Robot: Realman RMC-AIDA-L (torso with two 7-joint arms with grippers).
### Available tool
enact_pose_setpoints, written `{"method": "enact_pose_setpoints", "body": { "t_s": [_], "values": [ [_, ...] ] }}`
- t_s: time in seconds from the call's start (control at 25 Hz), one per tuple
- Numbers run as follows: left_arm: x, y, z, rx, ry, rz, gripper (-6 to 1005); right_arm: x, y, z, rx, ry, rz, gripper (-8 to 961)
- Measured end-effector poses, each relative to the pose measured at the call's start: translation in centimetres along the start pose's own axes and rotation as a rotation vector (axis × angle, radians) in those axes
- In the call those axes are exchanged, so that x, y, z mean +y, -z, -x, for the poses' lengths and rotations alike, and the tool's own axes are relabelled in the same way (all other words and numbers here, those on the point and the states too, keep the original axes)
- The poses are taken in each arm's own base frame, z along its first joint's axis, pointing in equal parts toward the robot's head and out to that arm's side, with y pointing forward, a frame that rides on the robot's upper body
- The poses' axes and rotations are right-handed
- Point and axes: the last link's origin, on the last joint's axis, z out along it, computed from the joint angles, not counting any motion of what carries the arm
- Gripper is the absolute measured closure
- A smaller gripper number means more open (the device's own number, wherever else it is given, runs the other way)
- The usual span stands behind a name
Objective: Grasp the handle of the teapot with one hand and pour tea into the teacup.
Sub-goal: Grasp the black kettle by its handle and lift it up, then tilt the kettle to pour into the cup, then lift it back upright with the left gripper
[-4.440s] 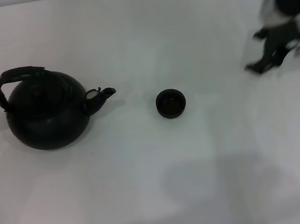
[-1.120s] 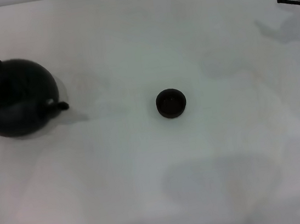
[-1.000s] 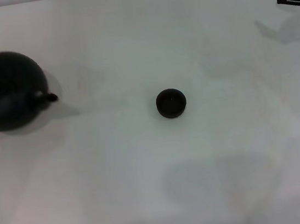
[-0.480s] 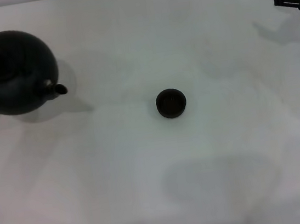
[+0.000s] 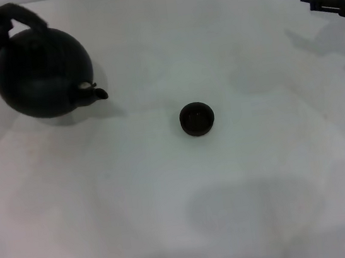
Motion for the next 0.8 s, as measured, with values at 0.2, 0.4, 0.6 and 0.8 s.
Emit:
{"method": "enact_pose_setpoints", "body": {
  "t_s": [0.2,0.4,0.6,0.8],
  "values": [
    [1.2,-2.7,-1.6,-0.077,-0.072,0.013,823,0.3,0.0,0.5,-0.026,-0.006,0.021,116],
    [2.4,-4.2,-2.8,-0.120,-0.112,0.019,826,0.4,-0.2,0.9,-0.041,-0.008,0.030,116],
    [3.8,-5.5,-4.1,-0.162,-0.149,0.047,846,0.4,-0.2,1.1,-0.055,-0.012,0.030,117],
    [4.8,-6.5,-4.5,-0.224,-0.200,0.061,852,0.4,0.1,1.0,-0.062,-0.017,0.035,117]
  ]
}}
